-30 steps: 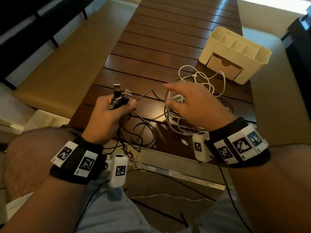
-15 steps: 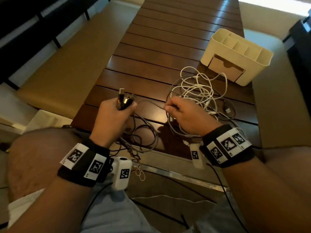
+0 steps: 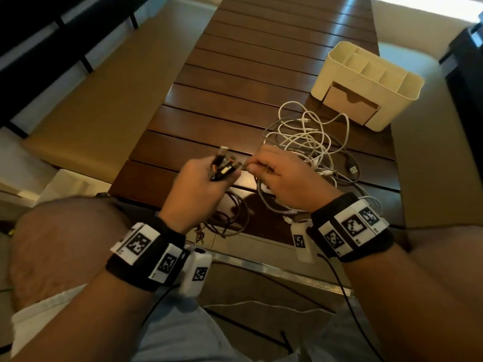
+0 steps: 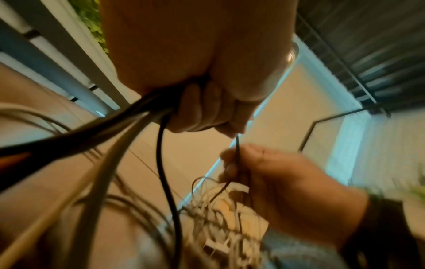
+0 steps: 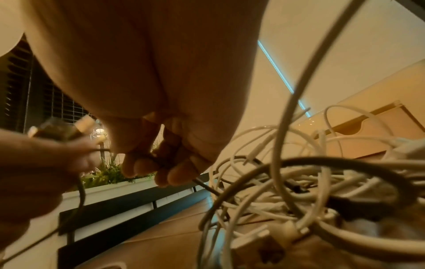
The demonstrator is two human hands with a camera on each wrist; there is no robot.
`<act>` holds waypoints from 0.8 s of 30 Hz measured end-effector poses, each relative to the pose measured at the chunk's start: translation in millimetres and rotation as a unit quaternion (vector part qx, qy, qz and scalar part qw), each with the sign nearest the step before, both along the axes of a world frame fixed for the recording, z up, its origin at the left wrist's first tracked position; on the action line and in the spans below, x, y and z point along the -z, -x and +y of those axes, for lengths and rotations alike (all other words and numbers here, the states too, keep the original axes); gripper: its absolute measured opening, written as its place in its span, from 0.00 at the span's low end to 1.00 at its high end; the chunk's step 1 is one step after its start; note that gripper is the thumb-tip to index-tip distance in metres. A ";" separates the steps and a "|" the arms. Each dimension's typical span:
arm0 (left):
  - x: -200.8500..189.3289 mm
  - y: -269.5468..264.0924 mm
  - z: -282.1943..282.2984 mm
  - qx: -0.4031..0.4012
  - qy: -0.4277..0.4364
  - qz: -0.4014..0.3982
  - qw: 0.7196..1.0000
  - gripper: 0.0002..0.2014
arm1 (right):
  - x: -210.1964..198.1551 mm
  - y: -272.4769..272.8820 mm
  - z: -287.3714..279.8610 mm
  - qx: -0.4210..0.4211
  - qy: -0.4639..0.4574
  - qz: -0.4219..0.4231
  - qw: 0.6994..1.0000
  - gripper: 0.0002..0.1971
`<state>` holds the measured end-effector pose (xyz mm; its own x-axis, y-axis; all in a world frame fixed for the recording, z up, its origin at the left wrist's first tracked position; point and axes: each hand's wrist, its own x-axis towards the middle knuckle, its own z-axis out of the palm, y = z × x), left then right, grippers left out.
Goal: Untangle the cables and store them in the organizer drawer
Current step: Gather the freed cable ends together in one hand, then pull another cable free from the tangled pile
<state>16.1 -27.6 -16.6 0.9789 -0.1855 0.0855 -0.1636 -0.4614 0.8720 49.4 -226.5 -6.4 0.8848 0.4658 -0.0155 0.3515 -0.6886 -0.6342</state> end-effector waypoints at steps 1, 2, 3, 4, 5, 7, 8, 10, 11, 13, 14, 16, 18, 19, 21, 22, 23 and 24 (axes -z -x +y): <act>-3.7 -0.5 4.4 0.004 0.039 -0.015 0.999 0.13 | 1.7 -0.6 -1.2 -0.001 0.013 0.012 1.000 0.11; -7.5 -0.3 8.7 0.009 0.085 -0.023 0.996 0.14 | 4.0 -1.6 -2.1 -0.001 0.032 0.024 0.999 0.12; -10.9 0.4 12.5 0.013 0.135 -0.018 0.991 0.13 | 5.9 -2.8 -2.7 0.003 0.055 0.032 0.998 0.14; -13.7 1.3 15.9 0.014 0.190 -0.001 0.982 0.12 | 7.9 -4.6 -3.8 0.012 0.077 0.039 0.996 0.17; -15.5 1.7 19.1 0.010 0.251 0.023 0.968 0.12 | 9.0 -7.0 -5.2 0.023 0.097 0.044 0.994 0.19; -20.9 1.1 27.7 -0.011 0.364 0.064 0.929 0.10 | 10.9 -14.0 -11.6 0.050 0.132 0.048 0.989 0.22; -24.1 -0.1 33.5 -0.027 0.392 0.070 0.917 0.10 | 11.1 -18.0 -16.4 0.063 0.149 0.045 0.986 0.21; -27.2 -3.9 44.7 -0.049 0.382 0.066 0.920 0.09 | 8.8 -23.7 -25.8 0.083 0.157 0.037 0.983 0.18; -25.6 -5.6 48.3 -0.053 0.363 0.066 0.928 0.09 | 6.0 -24.2 -27.8 0.089 0.137 0.038 0.986 0.16; -18.3 -7.5 48.0 -0.047 0.327 0.080 0.940 0.09 | -1.8 -19.9 -25.7 0.098 0.066 0.048 0.992 0.15; -14.8 -7.5 44.0 -0.039 0.314 0.090 0.944 0.10 | -6.0 -16.6 -22.9 0.099 0.029 0.046 0.994 0.14; -10.6 -5.9 34.0 -0.018 0.293 0.108 0.950 0.13 | -13.7 -8.4 -14.7 0.083 -0.026 0.028 0.996 0.14; -11.1 -4.2 28.3 0.002 0.282 0.123 0.952 0.15 | -18.6 -1.0 -4.5 0.046 -0.053 0.020 0.997 0.15; -12.1 -3.7 27.2 0.011 0.282 0.128 0.951 0.16 | -20.1 1.8 0.6 0.025 -0.059 0.019 0.998 0.16; -14.3 -2.5 25.8 0.022 0.289 0.140 0.947 0.15 | -20.7 5.6 9.0 -0.012 -0.056 0.004 0.998 0.16; -15.8 -1.8 25.3 0.025 0.292 0.146 0.945 0.14 | -20.9 6.9 12.1 -0.025 -0.053 -0.007 0.998 0.13; -17.9 -0.7 24.9 0.027 0.294 0.150 0.944 0.13 | -22.3 8.3 13.9 -0.034 -0.053 -0.017 0.998 0.10; -20.7 0.5 24.7 0.030 0.294 0.151 0.943 0.13 | -24.6 10.2 14.4 -0.036 -0.056 -0.022 0.998 0.09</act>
<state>15.6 -2.9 4.1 0.9642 -0.2493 -0.0901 0.1230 0.1193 0.9852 39.3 -212.1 18.2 0.8473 0.5252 0.0788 0.4274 -0.5861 -0.6884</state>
